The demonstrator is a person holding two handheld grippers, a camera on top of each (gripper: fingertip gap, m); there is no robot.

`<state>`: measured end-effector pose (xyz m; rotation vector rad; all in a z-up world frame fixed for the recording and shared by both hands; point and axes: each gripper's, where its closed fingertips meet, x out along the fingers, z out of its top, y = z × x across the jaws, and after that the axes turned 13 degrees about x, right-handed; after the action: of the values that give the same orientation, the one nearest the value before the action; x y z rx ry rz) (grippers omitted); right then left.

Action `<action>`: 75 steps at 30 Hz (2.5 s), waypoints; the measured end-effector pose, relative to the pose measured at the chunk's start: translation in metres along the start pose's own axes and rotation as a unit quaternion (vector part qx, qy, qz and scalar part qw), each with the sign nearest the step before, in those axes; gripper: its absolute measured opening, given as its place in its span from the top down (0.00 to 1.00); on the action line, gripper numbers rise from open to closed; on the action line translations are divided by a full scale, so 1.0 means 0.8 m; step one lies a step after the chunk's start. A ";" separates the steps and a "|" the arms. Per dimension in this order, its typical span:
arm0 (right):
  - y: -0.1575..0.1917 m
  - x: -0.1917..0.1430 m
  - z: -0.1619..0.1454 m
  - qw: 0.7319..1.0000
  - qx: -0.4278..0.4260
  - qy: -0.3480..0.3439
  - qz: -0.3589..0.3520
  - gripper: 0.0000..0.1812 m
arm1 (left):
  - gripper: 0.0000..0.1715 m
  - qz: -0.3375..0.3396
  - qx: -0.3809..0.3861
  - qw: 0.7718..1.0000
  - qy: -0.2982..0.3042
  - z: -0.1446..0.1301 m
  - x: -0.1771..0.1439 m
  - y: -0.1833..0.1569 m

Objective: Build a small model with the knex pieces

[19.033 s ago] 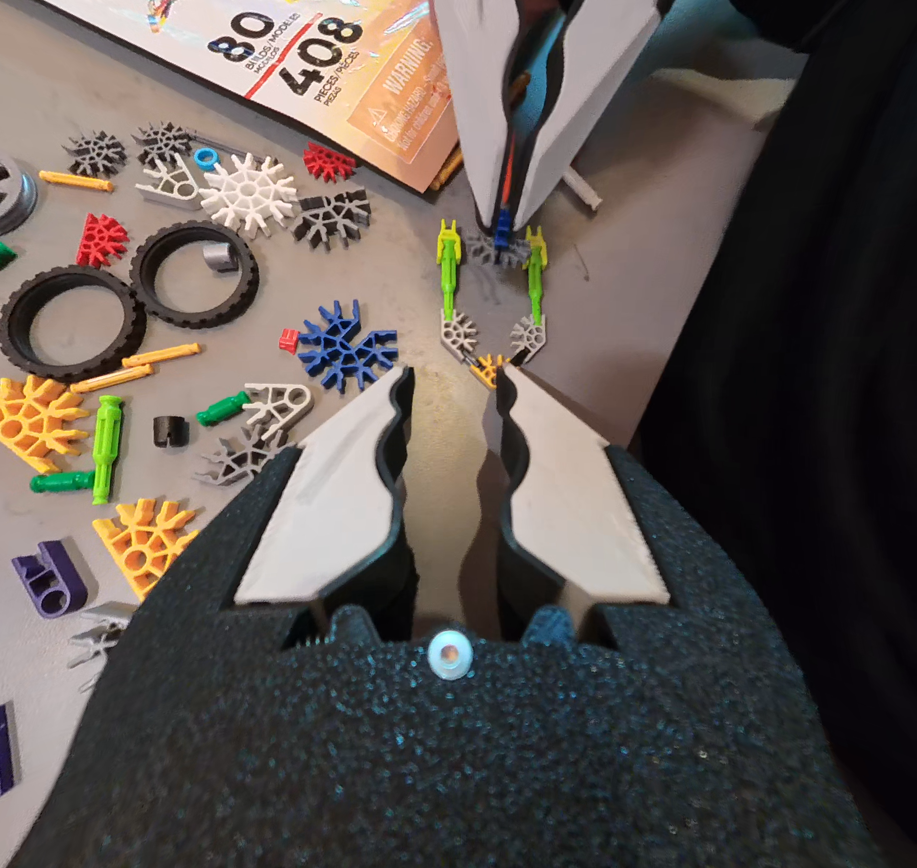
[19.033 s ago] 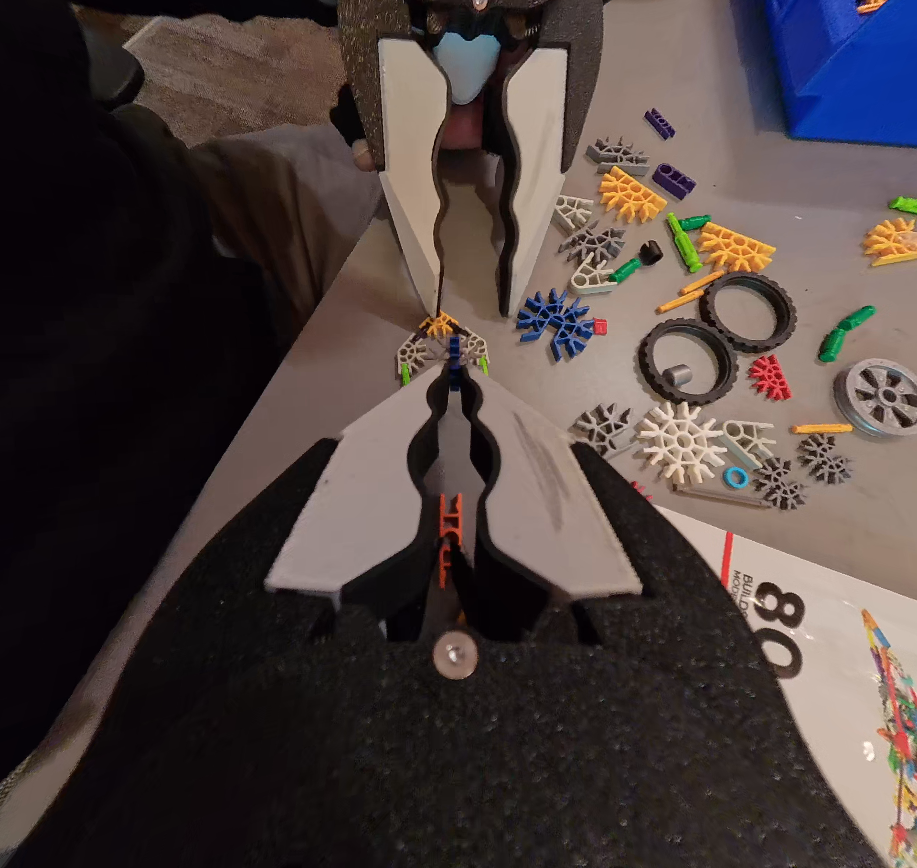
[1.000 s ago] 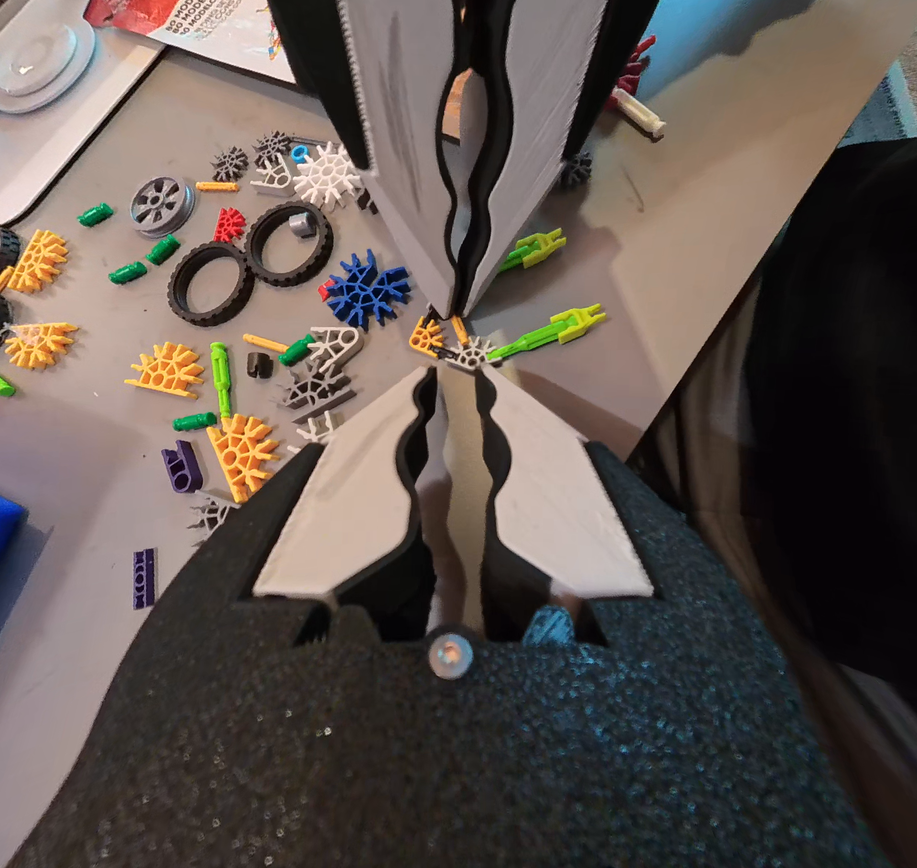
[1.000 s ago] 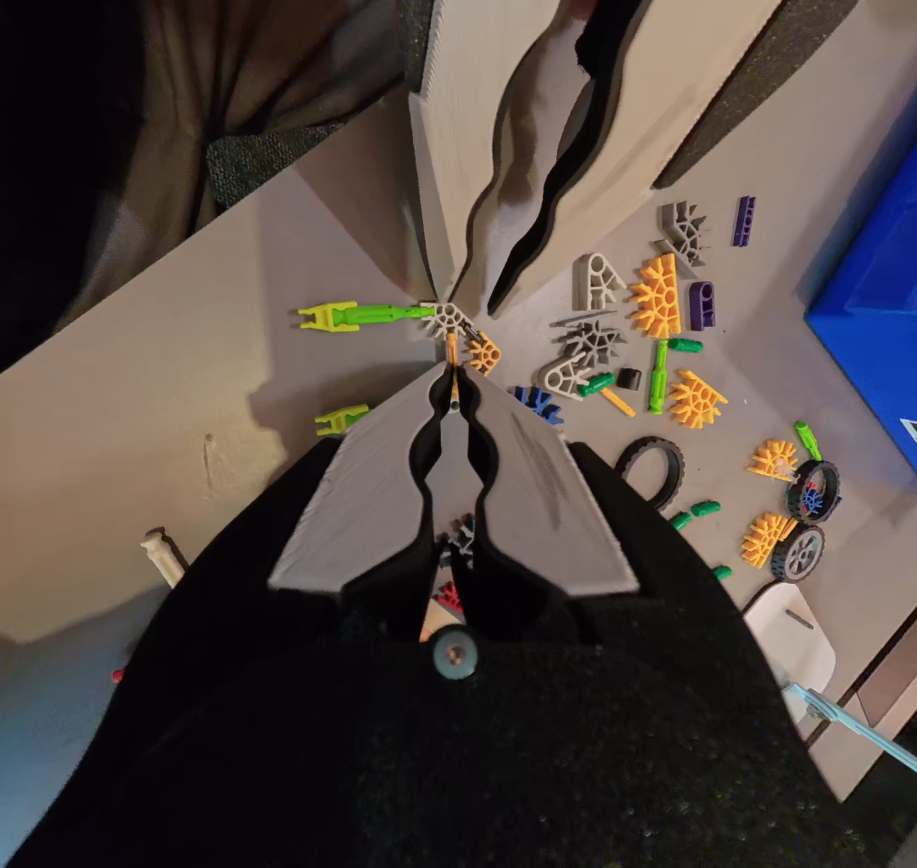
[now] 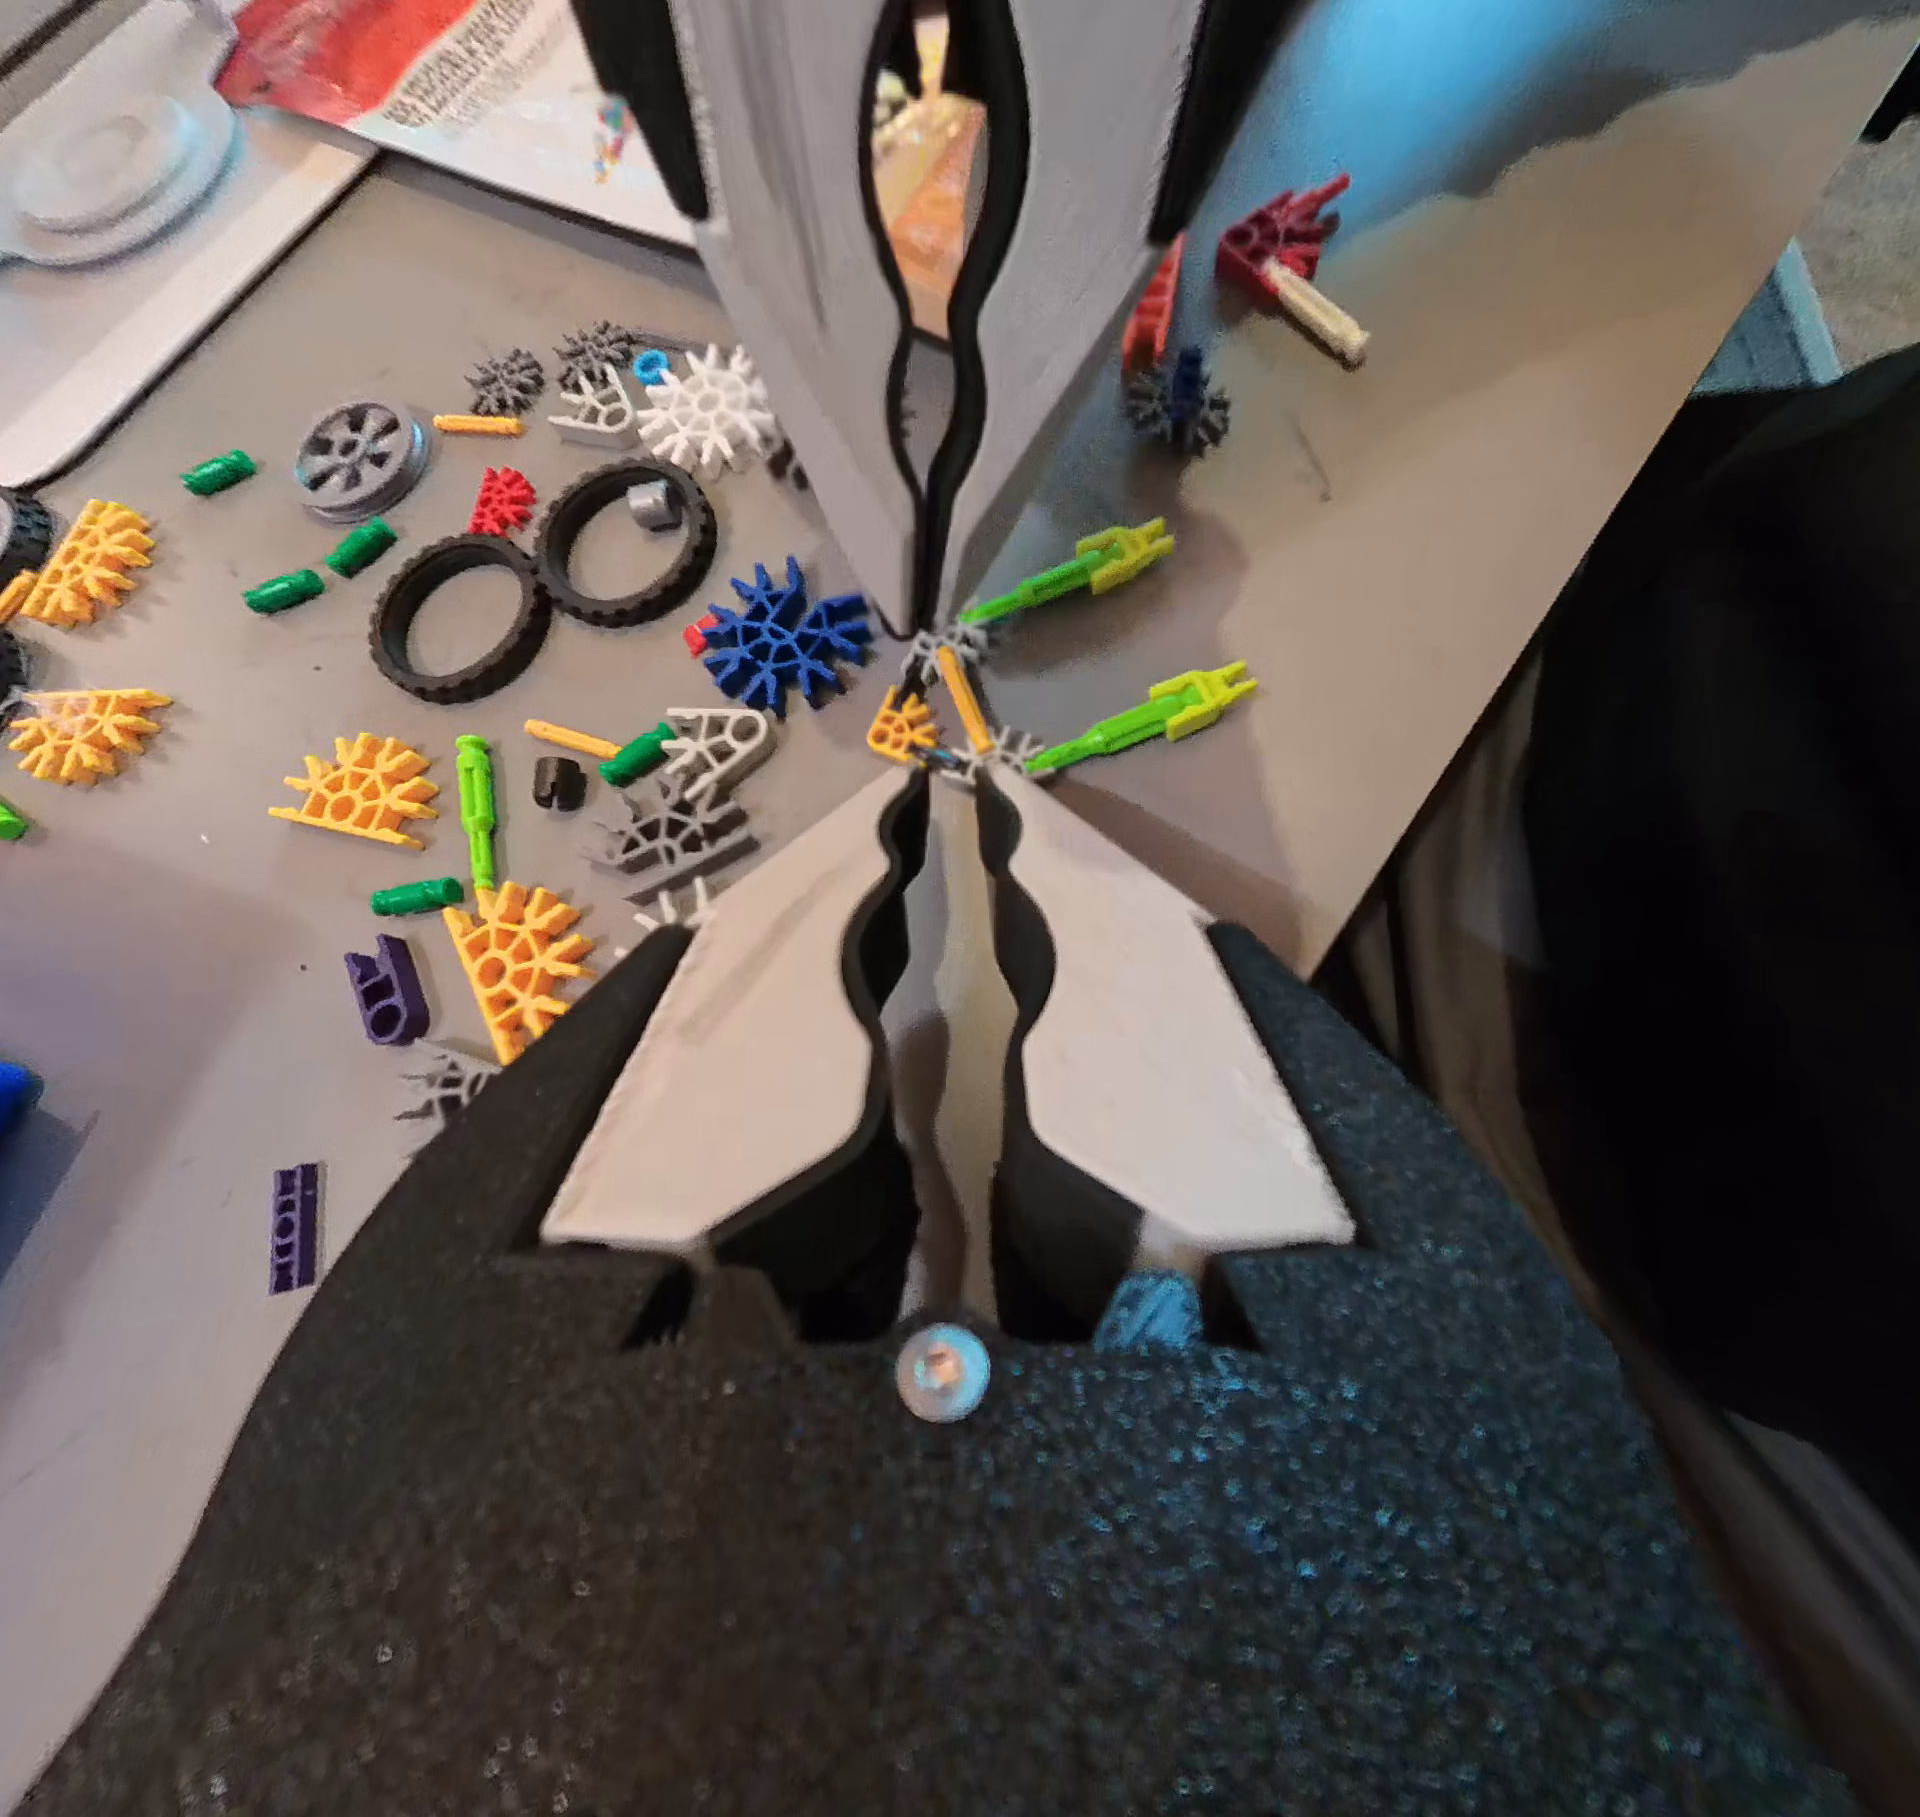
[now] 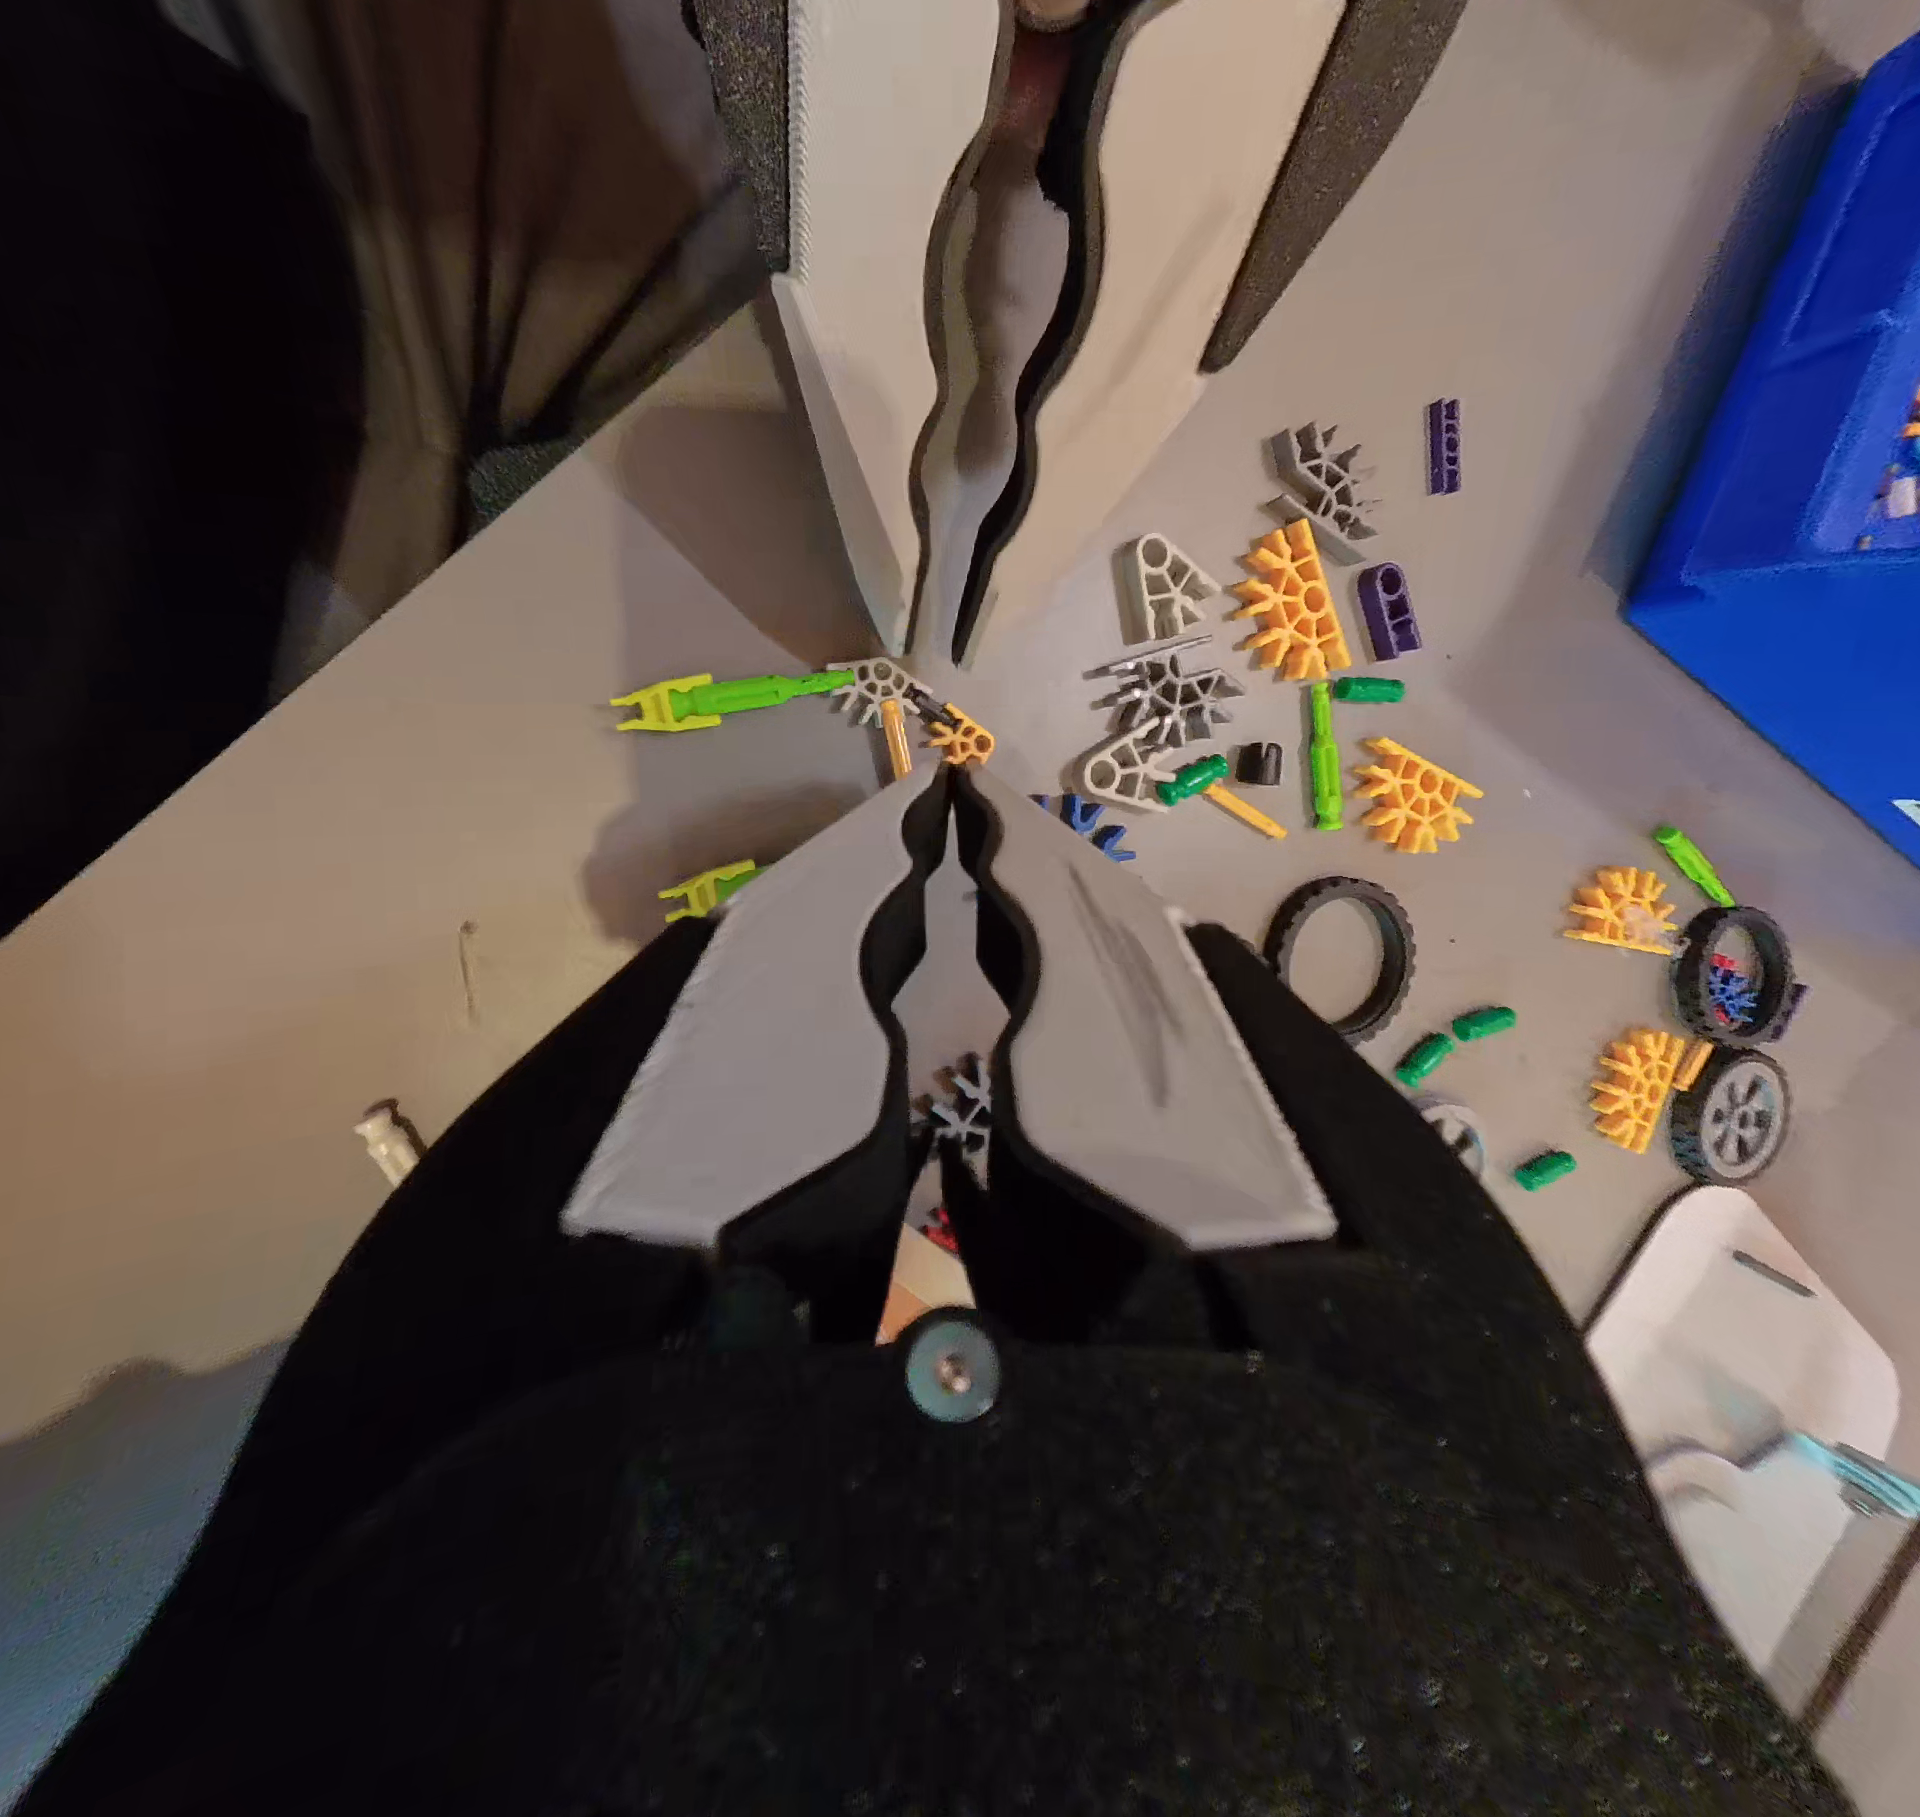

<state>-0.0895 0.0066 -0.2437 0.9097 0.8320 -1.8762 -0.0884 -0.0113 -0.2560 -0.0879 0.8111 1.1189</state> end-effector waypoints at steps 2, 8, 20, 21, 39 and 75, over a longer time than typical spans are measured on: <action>0.000 0.001 0.000 1.000 0.010 -0.007 0.013 1.00 | 0.98 0.005 -0.005 1.000 -0.017 0.009 -0.002 0.003; 0.008 0.014 -0.007 0.999 0.014 0.005 0.040 1.00 | 1.00 -0.004 0.013 1.000 -0.004 0.015 0.011 -0.004; 0.013 0.022 -0.014 0.996 0.044 0.019 0.079 1.00 | 1.00 -0.021 0.013 0.999 0.033 0.006 0.020 -0.008; 0.013 0.022 -0.014 0.995 0.046 0.019 0.082 1.00 | 1.00 -0.022 0.012 0.999 0.034 0.006 0.020 -0.008; 0.012 0.022 -0.015 0.991 0.087 0.030 0.100 1.00 | 1.00 -0.040 -0.020 0.999 0.020 0.007 0.020 -0.005; 0.058 -0.036 -0.079 0.980 0.197 0.006 -0.038 0.92 | 0.90 -0.018 0.016 1.000 0.020 -0.006 0.005 -0.008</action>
<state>-0.0214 0.0518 -0.2607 1.1414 0.5127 -2.1465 -0.0849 -0.0136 -0.2639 -0.0977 0.8594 1.0734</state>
